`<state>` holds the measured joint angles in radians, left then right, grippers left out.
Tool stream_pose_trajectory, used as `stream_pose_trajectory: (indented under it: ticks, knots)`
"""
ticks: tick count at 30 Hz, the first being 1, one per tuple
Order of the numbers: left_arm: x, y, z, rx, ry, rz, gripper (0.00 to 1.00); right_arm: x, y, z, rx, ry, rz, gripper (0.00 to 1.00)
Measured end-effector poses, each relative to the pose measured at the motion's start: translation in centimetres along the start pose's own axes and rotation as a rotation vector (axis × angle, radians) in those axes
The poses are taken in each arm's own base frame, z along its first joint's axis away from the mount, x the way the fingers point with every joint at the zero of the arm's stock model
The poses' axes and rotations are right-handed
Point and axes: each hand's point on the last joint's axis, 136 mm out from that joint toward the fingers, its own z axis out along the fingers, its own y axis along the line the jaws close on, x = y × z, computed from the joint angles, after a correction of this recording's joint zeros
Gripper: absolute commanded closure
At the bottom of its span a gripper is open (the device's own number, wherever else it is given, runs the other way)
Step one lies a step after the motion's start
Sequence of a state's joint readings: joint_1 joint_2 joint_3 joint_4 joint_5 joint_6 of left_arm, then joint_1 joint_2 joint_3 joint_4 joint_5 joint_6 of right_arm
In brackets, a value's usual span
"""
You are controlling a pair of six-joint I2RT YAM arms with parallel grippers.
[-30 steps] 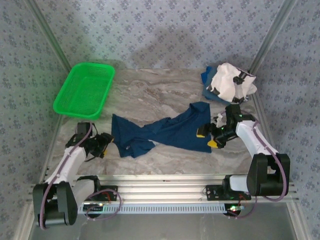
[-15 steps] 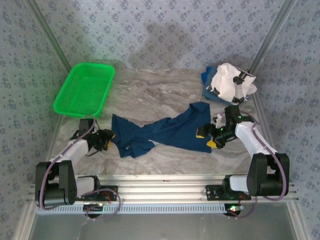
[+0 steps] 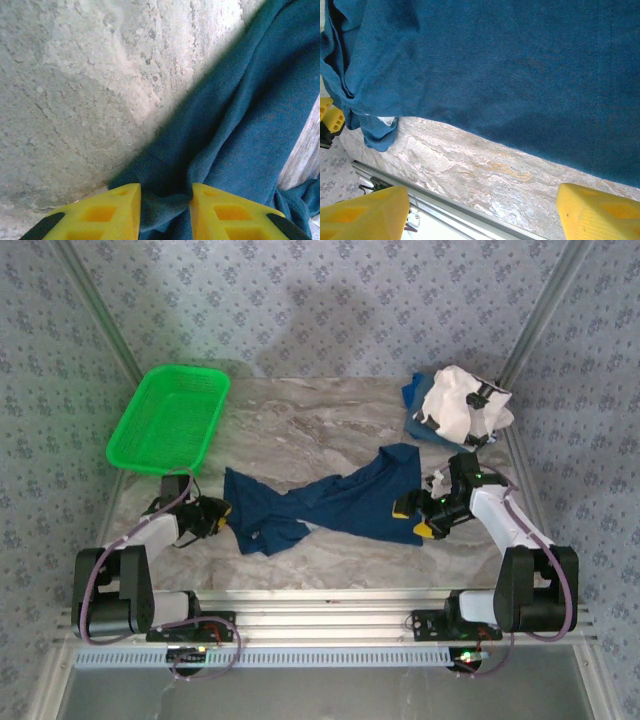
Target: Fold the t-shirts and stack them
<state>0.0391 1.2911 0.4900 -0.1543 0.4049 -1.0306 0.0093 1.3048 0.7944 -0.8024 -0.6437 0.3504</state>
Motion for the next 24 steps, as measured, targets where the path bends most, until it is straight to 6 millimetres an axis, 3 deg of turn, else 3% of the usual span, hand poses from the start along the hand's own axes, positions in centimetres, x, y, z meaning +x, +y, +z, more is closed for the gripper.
stream_pose_trajectory:
  ticks: [7,15,24]
  knots:
    - [0.1,-0.2,-0.3,0.008,-0.001,0.023,1.0,0.1,-0.5,0.1,0.013,0.002,0.009,0.21]
    - [0.3,-0.7,-1.0,0.021,0.001,0.046,1.0,-0.2,-2.5,0.3,0.05,0.003,0.104,0.21]
    - [0.0,-5.5,-5.6,0.159,-0.071,0.146,1.0,-0.3,-4.7,0.6,0.079,-0.014,0.231,0.23]
